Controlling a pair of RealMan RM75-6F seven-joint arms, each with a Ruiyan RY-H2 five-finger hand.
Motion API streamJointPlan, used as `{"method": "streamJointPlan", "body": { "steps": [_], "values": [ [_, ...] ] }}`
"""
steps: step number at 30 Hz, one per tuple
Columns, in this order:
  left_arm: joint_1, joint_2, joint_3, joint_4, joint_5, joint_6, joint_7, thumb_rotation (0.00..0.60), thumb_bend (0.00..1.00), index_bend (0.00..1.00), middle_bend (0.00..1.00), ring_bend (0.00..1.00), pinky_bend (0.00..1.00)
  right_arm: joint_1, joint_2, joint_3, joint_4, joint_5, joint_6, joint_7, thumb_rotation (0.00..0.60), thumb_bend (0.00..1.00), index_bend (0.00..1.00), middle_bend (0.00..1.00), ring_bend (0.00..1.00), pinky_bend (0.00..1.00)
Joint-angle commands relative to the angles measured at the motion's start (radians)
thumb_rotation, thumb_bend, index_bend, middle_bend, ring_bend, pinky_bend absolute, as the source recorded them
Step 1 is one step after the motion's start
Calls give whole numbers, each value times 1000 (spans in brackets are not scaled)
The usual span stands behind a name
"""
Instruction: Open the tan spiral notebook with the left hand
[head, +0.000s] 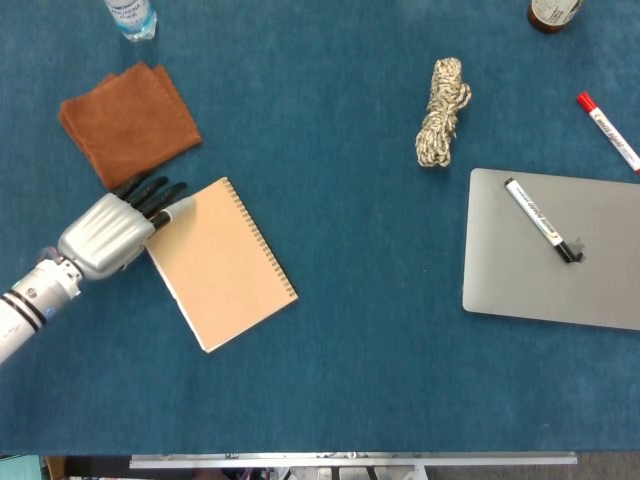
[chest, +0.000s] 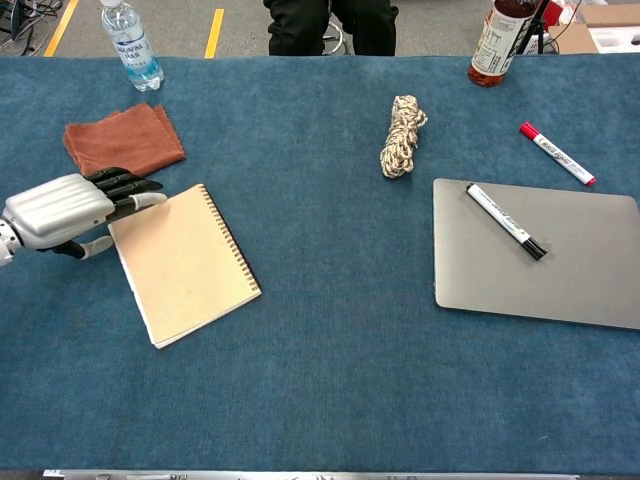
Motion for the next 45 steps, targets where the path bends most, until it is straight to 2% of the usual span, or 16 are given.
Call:
{"method": "streamJointPlan", "body": {
  "steps": [1, 9, 16, 23, 25, 27, 30, 36, 41, 43, 44, 45],
  "values": [
    [-20, -5, -11, -21, -3, -9, 15, 600, 122, 0, 0, 0, 47, -8, 1, -1, 5, 1, 10, 7, 600, 120, 320, 315, 244, 287],
    [-43, 18, -64, -87, -71, -49, 110, 600, 123, 0, 0, 0, 47, -22, -3, -6, 23, -5, 24, 29, 600, 120, 320, 315, 244, 287],
    [-18, 156, -83, -253, -98, 27, 118, 600, 125, 1, 0, 0, 47, -11, -16, -1, 33, -2, 6, 32, 600, 120, 320, 315, 244, 287],
    [-33, 264, -44, -473, -10, 80, 95, 600, 125, 107, 8, 0, 47, 9, -30, 6, 24, -6, -16, 17, 600, 122, 320, 315, 244, 287],
    [-44, 272, -35, -517, 19, 78, 115, 600, 125, 192, 48, 0, 47, 12, -33, 7, 22, -5, -22, 15, 600, 124, 320, 315, 244, 287],
    [-57, 274, -31, -565, 40, 68, 130, 600, 125, 278, 82, 0, 47, 15, -35, 6, 22, -5, -28, 13, 600, 125, 320, 315, 244, 287],
    [-83, 277, -25, -636, 45, 28, 99, 600, 125, 334, 90, 0, 47, 17, -34, 7, 22, -5, -29, 11, 600, 125, 320, 315, 244, 287],
    [-143, 285, -27, -780, -6, -86, -25, 600, 125, 334, 91, 0, 47, 6, -36, 7, 29, 1, -13, 11, 600, 125, 320, 315, 244, 287],
    [-185, 283, -60, -865, -83, -193, 4, 598, 125, 305, 66, 0, 26, -2, -35, 3, 36, 4, -10, 17, 600, 125, 320, 315, 244, 287],
    [-194, 276, -69, -877, -103, -222, 43, 562, 125, 297, 52, 0, 25, -4, -33, 3, 38, 5, -7, 22, 600, 125, 320, 315, 244, 287],
    [-198, 269, -73, -882, -119, -241, 70, 513, 124, 296, 48, 0, 17, -6, -32, 3, 40, 6, -5, 25, 600, 125, 320, 315, 244, 287],
    [-198, 262, -78, -883, -134, -253, 91, 438, 120, 294, 42, 0, 8, -7, -32, 3, 42, 8, -5, 27, 600, 125, 320, 315, 244, 287]
  ]
}}
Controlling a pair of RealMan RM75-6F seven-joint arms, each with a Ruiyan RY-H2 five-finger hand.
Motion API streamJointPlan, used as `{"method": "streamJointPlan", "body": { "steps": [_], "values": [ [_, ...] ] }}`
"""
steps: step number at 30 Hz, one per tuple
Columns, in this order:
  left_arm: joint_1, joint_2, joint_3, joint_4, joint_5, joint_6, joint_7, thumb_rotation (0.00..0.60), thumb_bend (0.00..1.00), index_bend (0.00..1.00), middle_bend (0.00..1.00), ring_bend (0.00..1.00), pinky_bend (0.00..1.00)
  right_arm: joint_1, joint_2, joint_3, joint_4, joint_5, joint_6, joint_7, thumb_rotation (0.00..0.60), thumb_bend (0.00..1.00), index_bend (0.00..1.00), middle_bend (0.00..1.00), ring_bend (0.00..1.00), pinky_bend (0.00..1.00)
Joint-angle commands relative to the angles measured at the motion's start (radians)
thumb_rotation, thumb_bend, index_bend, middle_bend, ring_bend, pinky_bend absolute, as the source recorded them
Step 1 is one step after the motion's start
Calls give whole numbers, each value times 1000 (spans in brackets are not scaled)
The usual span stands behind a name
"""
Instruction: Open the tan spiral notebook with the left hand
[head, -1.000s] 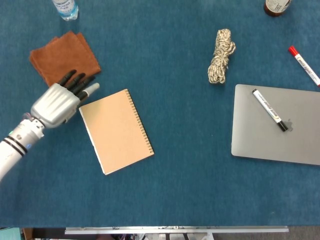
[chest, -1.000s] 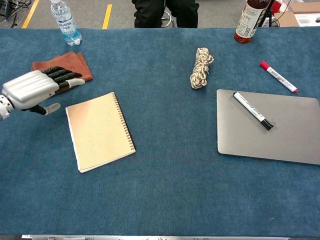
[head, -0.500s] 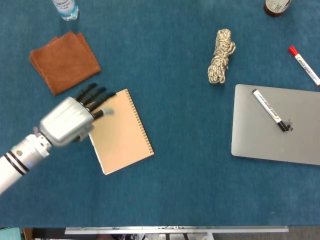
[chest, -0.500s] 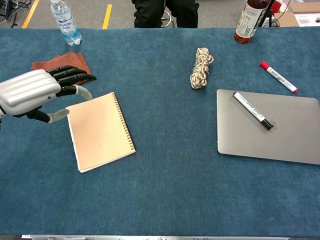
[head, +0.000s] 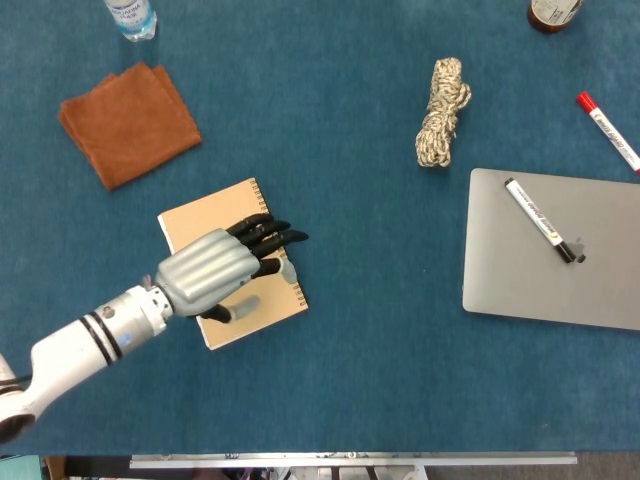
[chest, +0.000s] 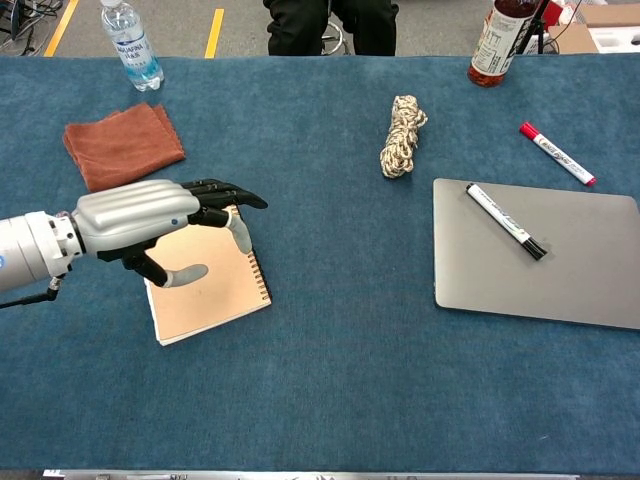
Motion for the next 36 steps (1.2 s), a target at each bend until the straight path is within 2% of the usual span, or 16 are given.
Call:
{"method": "streamJointPlan", "body": {
  "steps": [1, 3, 6, 11, 16, 23, 36],
  "values": [
    [-18, -25, -25, -24, -65, -63, 86, 402, 117, 293, 36, 0, 3, -4, 0, -1, 4, 3, 3, 4, 600, 125, 320, 315, 244, 287],
    [-16, -42, -35, -30, -108, -85, 119, 321, 107, 291, 15, 0, 0, -8, -1, -3, 9, 6, 2, 8, 600, 125, 320, 315, 244, 287],
    [-7, -74, -48, -23, -128, -75, 152, 244, 96, 289, 0, 0, 0, -11, -2, -6, 14, 13, -1, 12, 600, 125, 320, 315, 244, 287],
    [12, -130, -37, 24, -104, -44, 202, 198, 77, 305, 0, 0, 0, -12, -5, -4, 22, 17, -6, 22, 600, 124, 320, 315, 243, 287],
    [19, -181, -35, 59, -95, -36, 236, 111, 65, 294, 0, 0, 0, -5, -10, -3, 28, 16, -16, 24, 600, 125, 320, 315, 243, 287],
    [19, -255, -37, 134, -77, -32, 316, 93, 60, 270, 0, 0, 0, -6, -11, -2, 33, 19, -17, 28, 600, 124, 320, 315, 243, 287],
    [31, -320, -13, 244, -62, -31, 386, 94, 60, 265, 0, 0, 0, -13, -12, -3, 37, 19, -11, 34, 600, 124, 320, 315, 243, 287]
  ]
}}
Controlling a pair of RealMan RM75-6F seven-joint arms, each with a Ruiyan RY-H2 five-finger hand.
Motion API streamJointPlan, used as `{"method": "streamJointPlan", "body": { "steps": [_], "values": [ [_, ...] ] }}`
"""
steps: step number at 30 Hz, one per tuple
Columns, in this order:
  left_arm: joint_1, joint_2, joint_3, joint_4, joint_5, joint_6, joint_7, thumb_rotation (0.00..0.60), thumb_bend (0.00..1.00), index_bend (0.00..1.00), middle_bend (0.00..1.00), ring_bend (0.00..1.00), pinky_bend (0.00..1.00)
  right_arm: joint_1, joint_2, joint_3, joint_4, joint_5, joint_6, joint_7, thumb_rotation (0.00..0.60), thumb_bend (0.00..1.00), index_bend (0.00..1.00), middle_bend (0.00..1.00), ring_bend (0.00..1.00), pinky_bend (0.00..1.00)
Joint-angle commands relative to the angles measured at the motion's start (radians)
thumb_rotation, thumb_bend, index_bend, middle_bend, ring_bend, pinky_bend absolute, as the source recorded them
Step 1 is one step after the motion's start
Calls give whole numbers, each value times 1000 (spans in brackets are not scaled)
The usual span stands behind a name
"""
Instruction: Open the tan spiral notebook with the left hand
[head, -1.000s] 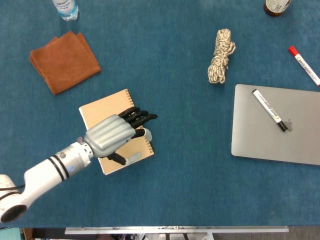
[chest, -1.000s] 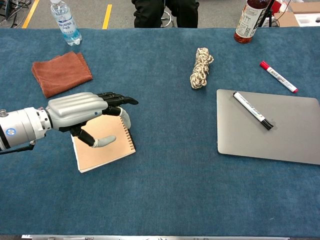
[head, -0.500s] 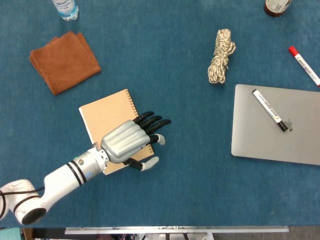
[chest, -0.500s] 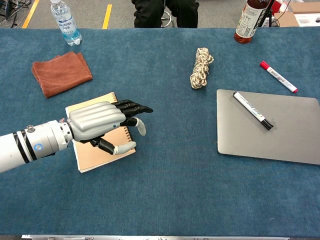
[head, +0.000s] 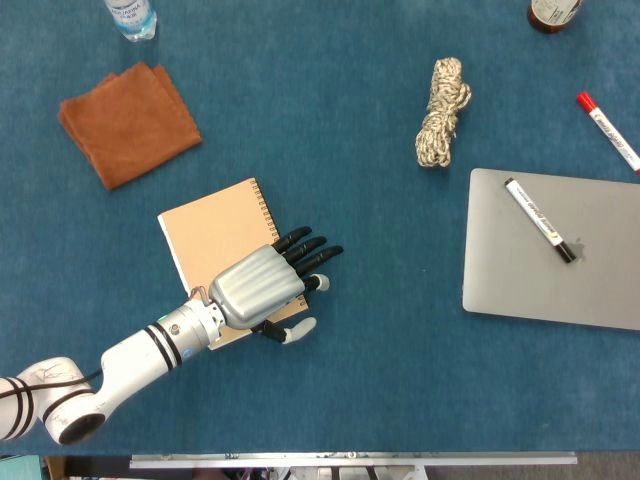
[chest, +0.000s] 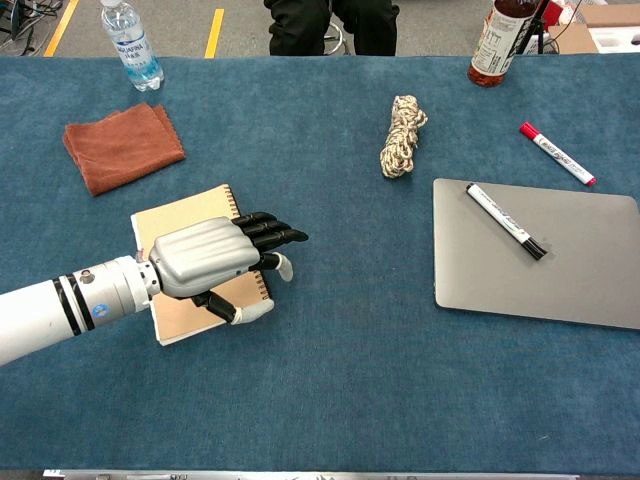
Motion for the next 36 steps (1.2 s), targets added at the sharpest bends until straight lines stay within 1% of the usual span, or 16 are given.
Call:
{"method": "streamJointPlan", "body": {
  "steps": [1, 8, 17, 26, 36],
  "values": [
    [3, -11, 5, 16, -6, -7, 9, 94, 60, 265, 0, 0, 0, -1, 0, 1, 1, 0, 2, 1, 600, 125, 320, 315, 243, 287],
    [7, -1, 26, 16, 0, -14, 18, 92, 60, 261, 0, 0, 0, -5, -3, 0, 5, 2, 5, 5, 600, 124, 320, 315, 243, 287],
    [17, 17, 39, 36, 2, -6, 33, 90, 60, 258, 0, 0, 0, -7, -2, 1, 5, -2, 10, 8, 600, 124, 320, 315, 243, 287],
    [29, 76, 54, 57, 5, 14, 11, 94, 60, 259, 0, 0, 0, -9, -6, 3, 4, -4, 16, 9, 600, 124, 320, 315, 243, 287],
    [51, 146, 88, 33, 24, 39, -6, 92, 60, 259, 0, 0, 0, -14, -4, 4, -3, -11, 28, 5, 600, 124, 320, 315, 243, 287]
  ]
}}
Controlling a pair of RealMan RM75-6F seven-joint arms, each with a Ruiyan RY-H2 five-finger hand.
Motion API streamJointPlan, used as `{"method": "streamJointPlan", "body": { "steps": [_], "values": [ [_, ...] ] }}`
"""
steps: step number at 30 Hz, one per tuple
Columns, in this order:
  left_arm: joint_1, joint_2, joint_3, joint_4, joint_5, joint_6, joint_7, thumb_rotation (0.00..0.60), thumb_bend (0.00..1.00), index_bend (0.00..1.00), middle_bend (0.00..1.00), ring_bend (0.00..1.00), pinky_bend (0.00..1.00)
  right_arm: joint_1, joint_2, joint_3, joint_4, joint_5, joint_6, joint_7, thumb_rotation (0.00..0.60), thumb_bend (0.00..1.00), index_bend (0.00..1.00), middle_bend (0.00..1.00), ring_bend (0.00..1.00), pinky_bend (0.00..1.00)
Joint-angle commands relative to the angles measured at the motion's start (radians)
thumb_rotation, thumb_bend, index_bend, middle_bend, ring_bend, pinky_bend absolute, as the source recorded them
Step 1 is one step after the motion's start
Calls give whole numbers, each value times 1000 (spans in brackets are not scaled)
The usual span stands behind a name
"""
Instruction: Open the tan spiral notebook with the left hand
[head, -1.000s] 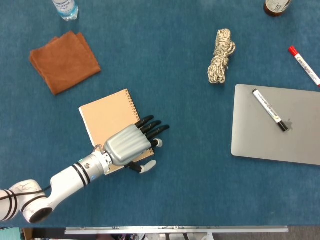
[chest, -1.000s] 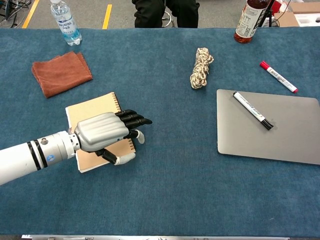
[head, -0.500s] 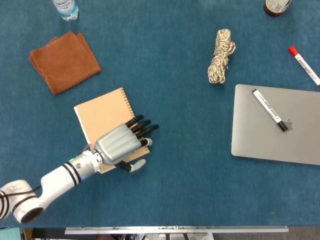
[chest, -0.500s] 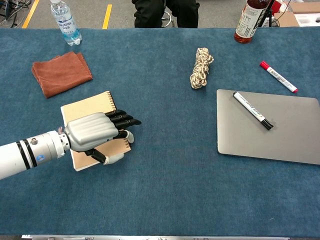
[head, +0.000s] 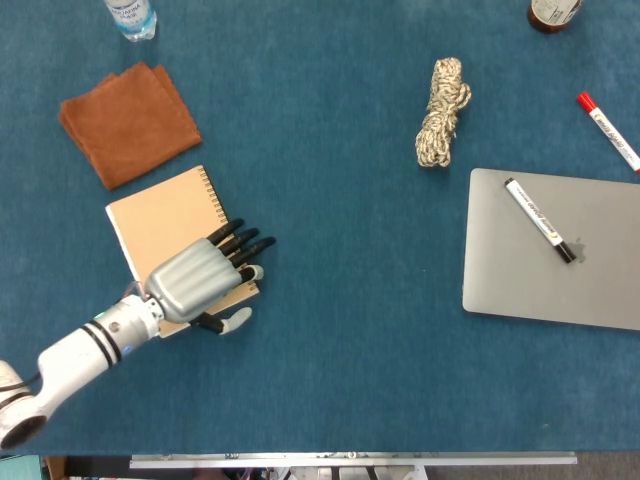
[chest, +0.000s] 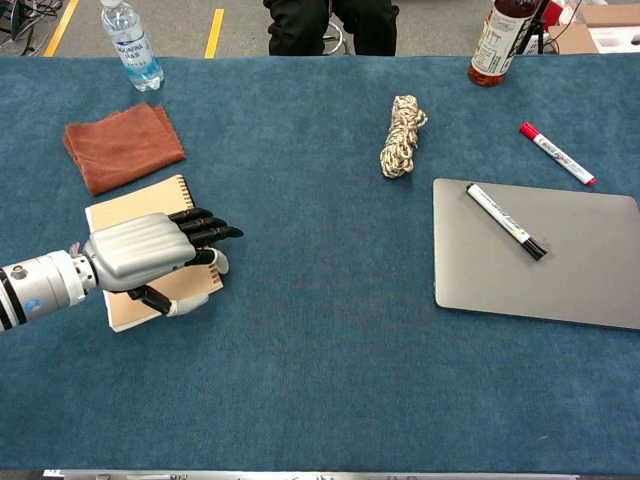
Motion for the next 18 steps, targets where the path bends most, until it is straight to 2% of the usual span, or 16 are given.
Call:
{"method": "streamJointPlan", "body": {
  "steps": [1, 8, 9, 11, 12, 13, 14, 18],
  "values": [
    [8, 17, 10, -13, 7, 8, -4, 92, 60, 259, 0, 0, 0, -2, 0, -1, -1, -1, 3, 0, 600, 124, 320, 315, 243, 287],
    [18, 85, 28, -78, 30, 37, -27, 99, 60, 254, 0, 0, 0, -7, 6, -1, -8, -5, 14, -3, 600, 124, 320, 315, 243, 287],
    [17, 97, 28, -90, 33, 41, -33, 130, 60, 248, 0, 0, 0, -7, 7, 0, -9, -6, 14, -3, 600, 124, 320, 315, 243, 287],
    [15, 121, 25, -111, 45, 59, -55, 306, 60, 232, 0, 0, 0, -7, 8, 0, -12, -8, 14, -5, 600, 124, 320, 315, 244, 287],
    [14, 130, 24, -114, 55, 71, -64, 442, 60, 226, 0, 0, 0, -6, 8, -1, -14, -10, 14, -6, 600, 124, 320, 315, 244, 287],
    [12, 140, 24, -113, 67, 82, -71, 531, 60, 223, 0, 0, 0, -6, 8, -1, -15, -11, 13, -7, 600, 125, 320, 315, 244, 287],
    [10, 150, 23, -108, 86, 101, -82, 594, 60, 220, 0, 0, 0, -5, 7, -1, -16, -12, 13, -9, 600, 124, 320, 315, 243, 287],
    [13, 159, 15, -48, 133, 169, -127, 600, 60, 216, 0, 0, 0, -1, 7, 0, -22, -17, 10, -14, 600, 124, 320, 315, 243, 287]
  ]
}}
